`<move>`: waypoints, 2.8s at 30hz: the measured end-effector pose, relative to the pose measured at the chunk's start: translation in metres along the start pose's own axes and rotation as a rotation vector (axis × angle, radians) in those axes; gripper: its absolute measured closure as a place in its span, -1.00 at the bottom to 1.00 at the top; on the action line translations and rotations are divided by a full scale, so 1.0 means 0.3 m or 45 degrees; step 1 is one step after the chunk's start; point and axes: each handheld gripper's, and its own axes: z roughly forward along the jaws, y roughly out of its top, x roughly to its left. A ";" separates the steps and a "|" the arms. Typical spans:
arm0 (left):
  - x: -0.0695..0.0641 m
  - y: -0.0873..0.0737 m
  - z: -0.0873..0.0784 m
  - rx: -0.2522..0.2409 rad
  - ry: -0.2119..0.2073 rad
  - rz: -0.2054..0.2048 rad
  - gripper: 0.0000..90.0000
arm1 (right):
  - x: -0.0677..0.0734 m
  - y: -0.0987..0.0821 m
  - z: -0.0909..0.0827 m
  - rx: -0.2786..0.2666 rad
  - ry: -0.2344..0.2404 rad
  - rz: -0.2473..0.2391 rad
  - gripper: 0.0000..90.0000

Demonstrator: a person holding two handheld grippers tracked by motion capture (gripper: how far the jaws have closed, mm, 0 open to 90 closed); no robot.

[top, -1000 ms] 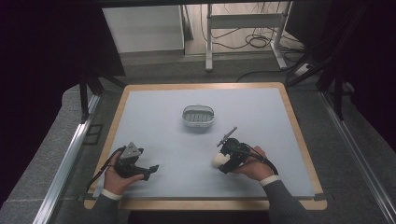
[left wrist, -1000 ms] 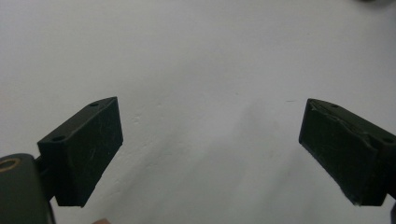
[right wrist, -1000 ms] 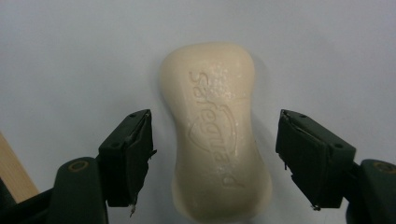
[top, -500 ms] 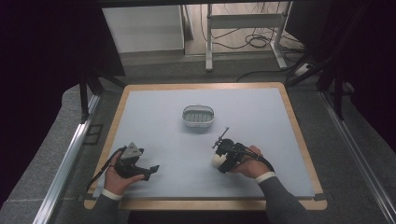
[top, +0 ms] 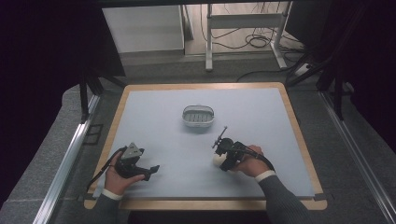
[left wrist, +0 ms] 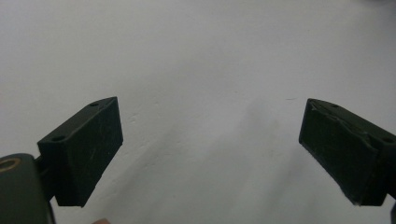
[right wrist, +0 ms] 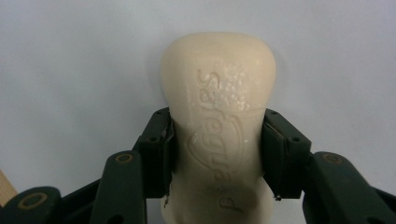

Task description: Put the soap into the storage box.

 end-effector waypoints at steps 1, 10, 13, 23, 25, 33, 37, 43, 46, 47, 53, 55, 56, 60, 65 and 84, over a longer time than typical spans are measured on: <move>-0.001 0.000 0.001 0.000 0.000 0.001 -0.85 | 0.000 0.000 0.000 0.000 0.000 0.000 0.10; -0.002 0.000 0.002 0.002 -0.002 0.001 -0.85 | -0.012 0.009 -0.058 -0.032 -0.018 -0.001 0.10; -0.002 -0.001 0.004 0.004 -0.002 0.002 -0.85 | -0.017 0.011 -0.063 -0.040 -0.031 -0.010 0.10; -0.003 -0.001 0.008 0.009 -0.003 0.004 -0.85 | -0.037 0.036 -0.092 -0.075 -0.044 -0.011 0.10; -0.003 -0.001 0.009 0.012 -0.003 0.008 -0.85 | -0.045 0.043 -0.099 -0.086 -0.052 -0.020 0.10; -0.003 -0.001 0.010 0.017 -0.006 0.010 -0.85 | -0.068 0.077 -0.119 -0.109 -0.067 -0.031 0.10; -0.004 -0.001 0.010 0.017 -0.008 0.010 -0.85 | -0.080 0.101 -0.129 -0.126 -0.075 -0.037 0.10; -0.004 -0.001 0.011 0.019 -0.010 0.010 -0.85 | -0.087 0.120 -0.134 -0.132 -0.078 -0.043 0.10; -0.003 -0.001 0.010 0.016 -0.009 0.009 -0.85 | -0.092 0.128 -0.137 -0.137 -0.077 -0.044 0.10; -0.003 -0.001 0.009 0.016 -0.008 0.010 -0.85 | -0.094 0.130 -0.137 -0.139 -0.076 -0.044 0.10; -0.003 -0.001 0.010 0.016 -0.010 0.010 -0.85 | -0.104 0.138 -0.140 -0.142 -0.081 -0.045 0.10; -0.003 -0.001 0.010 0.016 -0.009 0.009 -0.85 | -0.108 0.144 -0.143 -0.146 -0.085 -0.048 0.10; -0.003 -0.001 0.009 0.016 -0.008 0.010 -0.85 | -0.110 0.148 -0.146 -0.144 -0.089 -0.047 0.10; -0.003 -0.001 0.009 0.014 -0.009 0.010 -0.85 | -0.119 0.166 -0.153 -0.147 -0.096 -0.051 0.10; -0.003 -0.001 0.009 0.013 -0.010 0.010 -0.85 | -0.138 0.196 -0.157 -0.164 -0.095 -0.072 0.10; -0.004 -0.001 0.011 0.018 -0.019 0.016 -0.85 | -0.196 0.285 -0.149 -0.191 -0.088 -0.080 0.10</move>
